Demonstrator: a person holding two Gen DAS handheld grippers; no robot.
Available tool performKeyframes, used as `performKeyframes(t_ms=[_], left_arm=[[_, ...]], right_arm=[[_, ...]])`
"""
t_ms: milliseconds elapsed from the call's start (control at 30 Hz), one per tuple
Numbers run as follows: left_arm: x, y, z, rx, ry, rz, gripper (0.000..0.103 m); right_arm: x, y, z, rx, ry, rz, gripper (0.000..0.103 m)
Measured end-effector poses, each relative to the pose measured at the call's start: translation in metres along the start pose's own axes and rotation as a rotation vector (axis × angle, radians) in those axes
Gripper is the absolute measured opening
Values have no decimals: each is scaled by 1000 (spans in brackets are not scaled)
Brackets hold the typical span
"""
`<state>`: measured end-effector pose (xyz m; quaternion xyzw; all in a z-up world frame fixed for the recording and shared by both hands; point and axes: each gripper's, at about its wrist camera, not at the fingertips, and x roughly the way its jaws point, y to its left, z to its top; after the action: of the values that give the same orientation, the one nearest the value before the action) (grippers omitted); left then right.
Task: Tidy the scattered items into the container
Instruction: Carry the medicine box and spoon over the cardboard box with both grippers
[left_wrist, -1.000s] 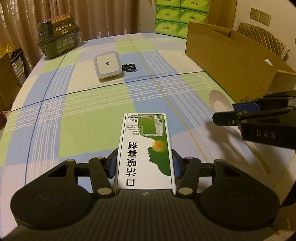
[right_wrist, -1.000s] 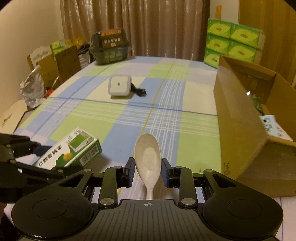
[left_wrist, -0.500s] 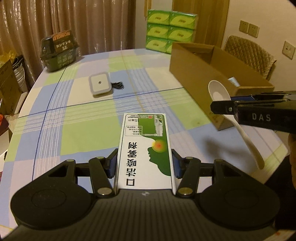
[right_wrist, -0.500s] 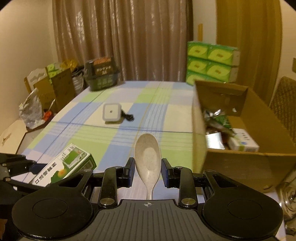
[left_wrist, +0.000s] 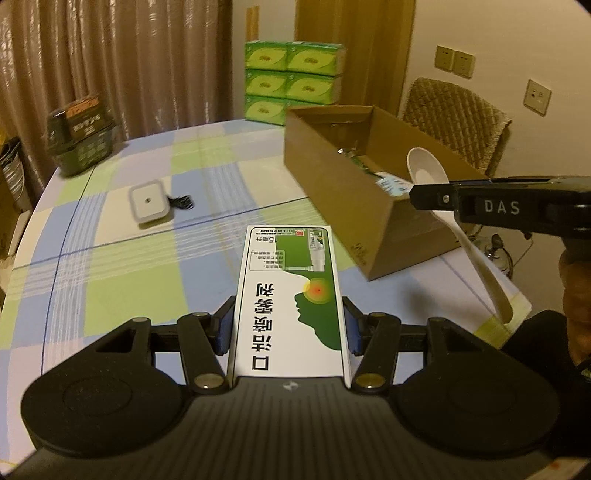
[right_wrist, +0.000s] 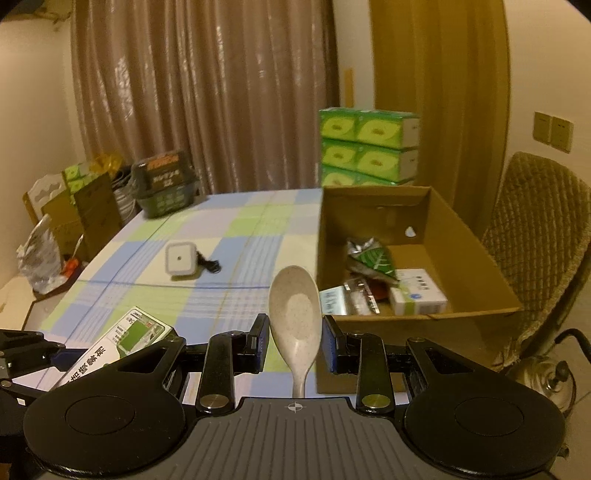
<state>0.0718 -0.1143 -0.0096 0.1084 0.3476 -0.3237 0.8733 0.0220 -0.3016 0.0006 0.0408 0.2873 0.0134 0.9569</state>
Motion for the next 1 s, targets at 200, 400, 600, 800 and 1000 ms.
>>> performKeyframes(t_ms=[200, 400, 600, 800, 1000], left_arm=[[3, -21, 14, 23, -9, -22, 51], [11, -42, 33, 52, -31, -51, 51], [23, -57, 62, 58, -59, -85, 51], [40, -70, 93, 52, -90, -118, 51], [59, -82, 119, 56, -108, -149, 51]], right_arm=[[-10, -26, -1, 46, -16, -29, 27], [-18, -58, 5, 106, -39, -67, 27], [-20, -82, 17, 130, -63, -86, 27], [-13, -100, 33, 127, -83, -110, 27], [-1, -116, 46, 129, -91, -130, 27]])
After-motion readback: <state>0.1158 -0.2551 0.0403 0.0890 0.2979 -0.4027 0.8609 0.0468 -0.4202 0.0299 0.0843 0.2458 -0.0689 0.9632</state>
